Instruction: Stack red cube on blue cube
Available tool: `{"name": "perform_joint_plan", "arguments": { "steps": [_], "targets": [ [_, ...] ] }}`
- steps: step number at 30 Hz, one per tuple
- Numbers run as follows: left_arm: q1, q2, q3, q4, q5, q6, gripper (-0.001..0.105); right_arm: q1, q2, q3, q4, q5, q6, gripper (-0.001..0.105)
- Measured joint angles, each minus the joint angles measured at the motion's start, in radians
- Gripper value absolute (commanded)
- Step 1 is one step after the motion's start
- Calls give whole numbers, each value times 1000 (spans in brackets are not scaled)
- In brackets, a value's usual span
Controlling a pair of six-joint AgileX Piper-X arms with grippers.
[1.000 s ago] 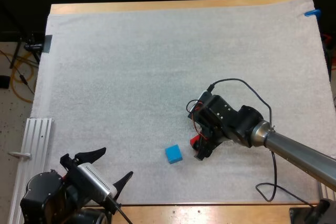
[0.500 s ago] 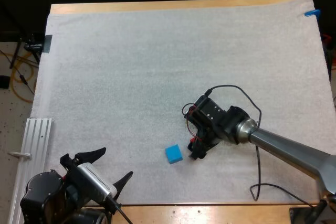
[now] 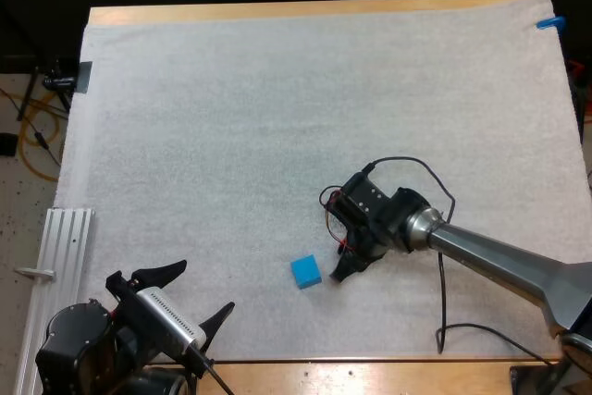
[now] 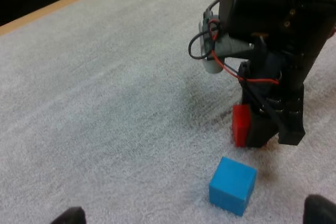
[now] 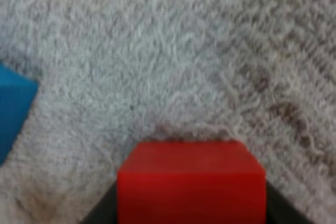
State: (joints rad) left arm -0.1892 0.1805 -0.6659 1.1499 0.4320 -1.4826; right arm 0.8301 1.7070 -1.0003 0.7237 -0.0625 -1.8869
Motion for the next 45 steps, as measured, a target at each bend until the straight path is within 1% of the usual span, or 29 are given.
{"name": "perform_joint_plan", "arguments": {
  "steps": [4, 8, 10, 12, 13, 15, 16, 18, 20, 23, 27, 30, 39, 45],
  "targets": [
    [0, 0, 0, 0, 0, 0, 76, 0, -22, -33, 23, 0, -16, 12],
    [0, 0, 0, 0, 0, 0, 76, 0, -79, -94, 65, 0, -55, 12],
    [0, 0, 0, 0, 0, 0, 76, 0, -106, -119, 95, 0, -107, 12],
    [0, 0, 0, 0, 0, 0, 76, 4, -132, -142, 144, 0, -193, 12],
    [0, 0, 0, 0, 0, 0, 76, 8, -137, -147, 156, 0, -211, 12],
    [0, 0, 0, 0, 0, 0, 76, 21, -144, -157, 186, 0, -279, 12],
    [0, 0, 0, 0, 0, 0, 76, 27, -145, -158, 189, 0, -290, 12],
    [0, 0, 0, 0, 0, 0, 76, 61, -144, -158, 190, 0, -353, 12],
    [0, 0, 0, 0, 0, 0, 76, 97, -143, -158, 190, 0, -395, 12],
    [0, 0, 0, 0, 0, 0, 76, 145, -142, -158, 181, 0, -432, 12],
    [0, 0, 0, 0, 0, 0, 76, 188, -145, -158, 130, 0, -485, 12],
    [0, 0, 0, 0, 0, 0, 76, 201, -127, -158, 97, 0, -506, 12],
    [0, 0, 0, 0, 0, 0, 76, 201, -28, -158, 89, 0, -507, 12],
    [0, 0, 0, 0, 0, 0, 76, 201, -20, -158, 74, 0, -509, 12]
  ]
}}
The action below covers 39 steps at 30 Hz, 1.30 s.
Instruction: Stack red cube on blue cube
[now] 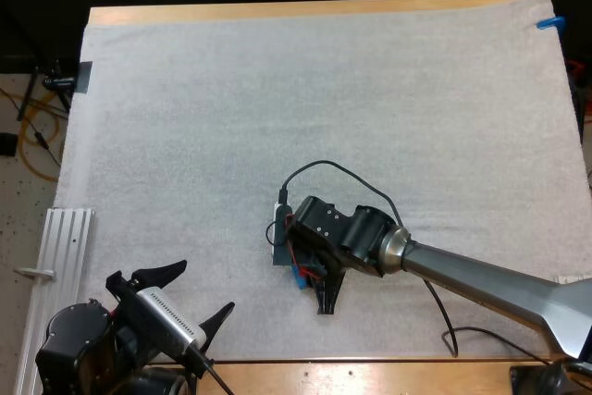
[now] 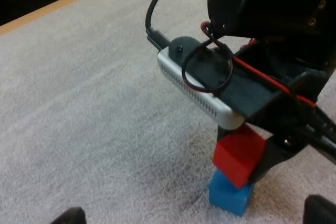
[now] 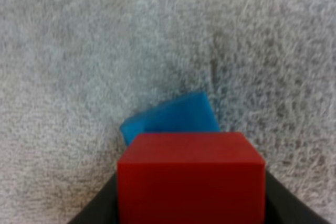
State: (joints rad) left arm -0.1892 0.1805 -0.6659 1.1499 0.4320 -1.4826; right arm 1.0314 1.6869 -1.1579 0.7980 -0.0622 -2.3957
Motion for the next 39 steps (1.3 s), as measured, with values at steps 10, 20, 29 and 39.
{"name": "perform_joint_plan", "arguments": {
  "steps": [10, 20, 29, 39],
  "targets": [
    [0, 0, 0, 0, 0, 0, 76, 0, 0, 0, -8, -28, 0, 12],
    [0, 0, 0, 0, 0, 0, 76, 0, 36, 0, -12, -29, 0, 40],
    [0, 0, 0, 0, 0, 0, 76, 0, 36, 0, -22, -19, 0, 56],
    [0, 0, 0, 0, 0, 0, 76, 0, -25, -18, 29, -19, 91, 56]
  ]
}}
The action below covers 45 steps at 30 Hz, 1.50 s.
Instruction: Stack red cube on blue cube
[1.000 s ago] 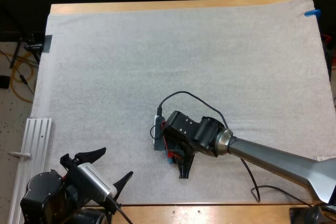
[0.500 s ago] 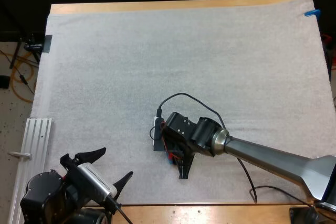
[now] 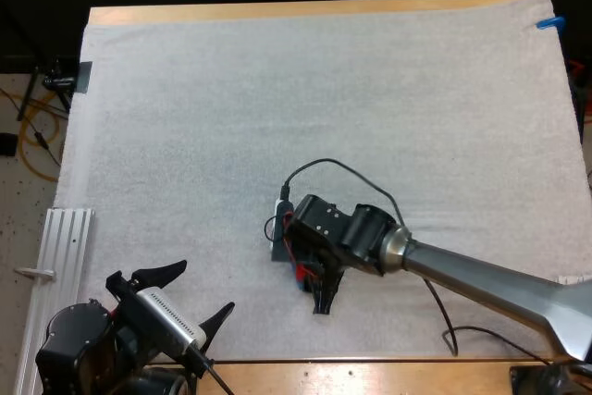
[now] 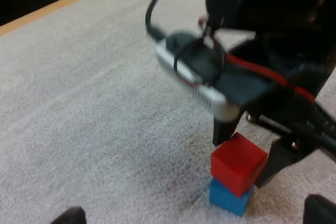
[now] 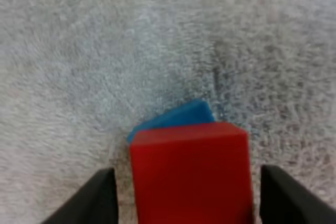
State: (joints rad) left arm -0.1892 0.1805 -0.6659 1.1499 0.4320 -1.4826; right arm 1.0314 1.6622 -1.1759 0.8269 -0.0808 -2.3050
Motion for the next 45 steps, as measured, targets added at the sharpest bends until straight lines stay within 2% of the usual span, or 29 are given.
{"name": "perform_joint_plan", "arguments": {
  "steps": [10, 13, 16, 22, 24, 28, 31, 36, 39, 45],
  "targets": [
    [0, 0, 0, 0, 0, 0, 76, -3, -181, -6, 28, 5, 123, 56],
    [0, 0, 0, 0, 0, -7, 76, -39, -223, -6, 21, 5, 191, 55],
    [0, 24, 0, -17, -32, -39, 76, -135, -243, -6, -3, 3, 234, 55],
    [0, 128, 0, -146, -125, -58, 76, -418, -266, -6, -61, -5, 319, 55],
    [0, 176, 0, -205, -179, -84, 76, -532, -284, -6, -70, -5, 345, 55],
    [18, 242, 0, -282, -226, -97, 76, -716, -326, -6, -69, -5, 367, 55],
    [72, 284, -3, -331, -236, -104, 76, -850, -375, -6, -67, -9, 368, 55],
    [230, 319, -41, -354, -232, -103, 76, -1065, -507, 41, -67, -63, 371, 55],
    [303, 319, -77, -344, -224, -105, 76, -1128, -611, 92, -67, -63, 374, 55],
    [316, 233, -103, -335, -218, -110, 76, -1122, -843, 224, -67, -65, 374, 55]
  ]
}}
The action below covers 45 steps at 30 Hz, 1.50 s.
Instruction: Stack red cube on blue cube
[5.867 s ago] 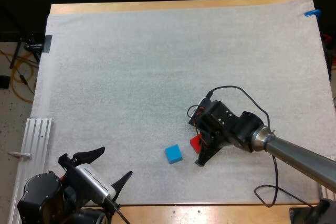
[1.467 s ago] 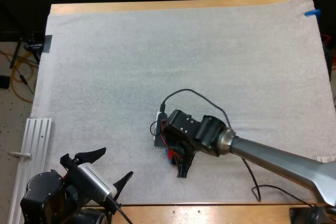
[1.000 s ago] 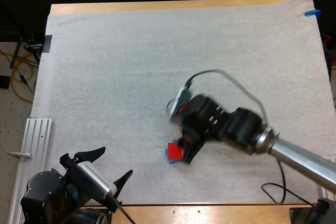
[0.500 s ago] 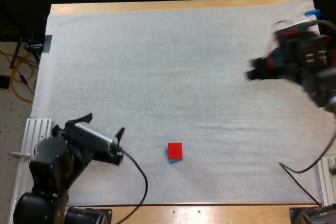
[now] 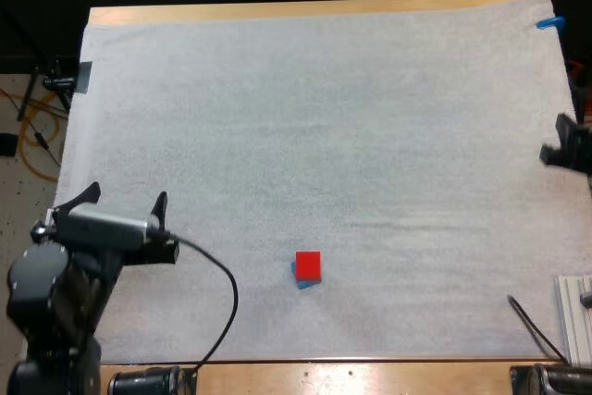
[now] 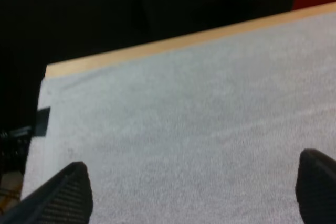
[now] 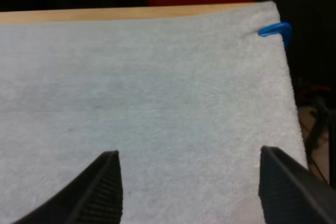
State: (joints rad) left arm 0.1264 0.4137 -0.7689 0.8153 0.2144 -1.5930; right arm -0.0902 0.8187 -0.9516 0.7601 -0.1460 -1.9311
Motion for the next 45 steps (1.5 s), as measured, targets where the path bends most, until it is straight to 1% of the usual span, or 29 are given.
{"name": "perform_joint_plan", "arguments": {
  "steps": [3, 4, 9, 10, 12, 13, 15, 16, 17, 20, 22, 24, 28, 31, 34, 36, 38, 42, 45],
  "targets": [
    [0, -83, -2, 44, 0, 0, 76, 17, -132, 76, 15, -3, 0, 55],
    [0, -102, -1, 50, 0, 0, 76, 21, -150, 93, 21, -5, 0, 55],
    [0, -263, -3, 110, 0, 0, 76, 47, -414, 228, 72, -16, 0, 55],
    [0, -279, -3, 114, 0, 0, 76, 47, -446, 241, 79, -19, 0, 55],
    [0, -342, -3, 131, 0, 0, 76, 47, -566, 286, 106, -36, 0, 55],
    [0, -358, -3, 140, 0, 0, 76, 47, -584, 297, 117, -40, 0, 55],
    [0, -409, -5, 185, 13, 0, 76, 47, -682, 332, 153, -49, 5, 55],
    [0, -418, -6, 196, 18, 0, 76, 47, -703, 340, 162, -49, 10, 55],
    [0, -426, -5, 214, 43, 0, 76, 47, -737, 354, 178, -49, 17, 55],
    [0, -427, -2, 273, 79, 0, 76, 47, -815, 373, 211, -51, 17, 55],
    [0, -427, -3, 306, 87, 0, 76, 47, -826, 381, 212, -51, 17, 55],
    [0, -427, -6, 387, 108, 2, 76, 47, -826, 381, 224, -51, 19, 55],
    [0, -427, 16, 457, 143, 20, 76, 47, -826, 399, 198, -67, 19, 55],
    [0, -427, 48, 444, 147, 20, 76, 47, -826, 419, 198, -69, 22, 55],
    [0, -427, 101, 377, 149, 20, 76, 47, -826, 433, 198, -69, 23, 55],
    [0, -427, 144, 308, 150, 20, 76, 47, -826, 441, 201, -69, 23, 55],
    [0, -427, 179, 277, 150, 20, 76, 47, -826, 441, 206, -69, 23, 55],
    [0, -427, 244, 252, 150, 20, 76, 47, -826, 449, 218, -69, 23, 55],
    [0, -427, 251, 236, 150, 20, 76, 47, -826, 457, 218, -69, 23, 55]
  ]
}}
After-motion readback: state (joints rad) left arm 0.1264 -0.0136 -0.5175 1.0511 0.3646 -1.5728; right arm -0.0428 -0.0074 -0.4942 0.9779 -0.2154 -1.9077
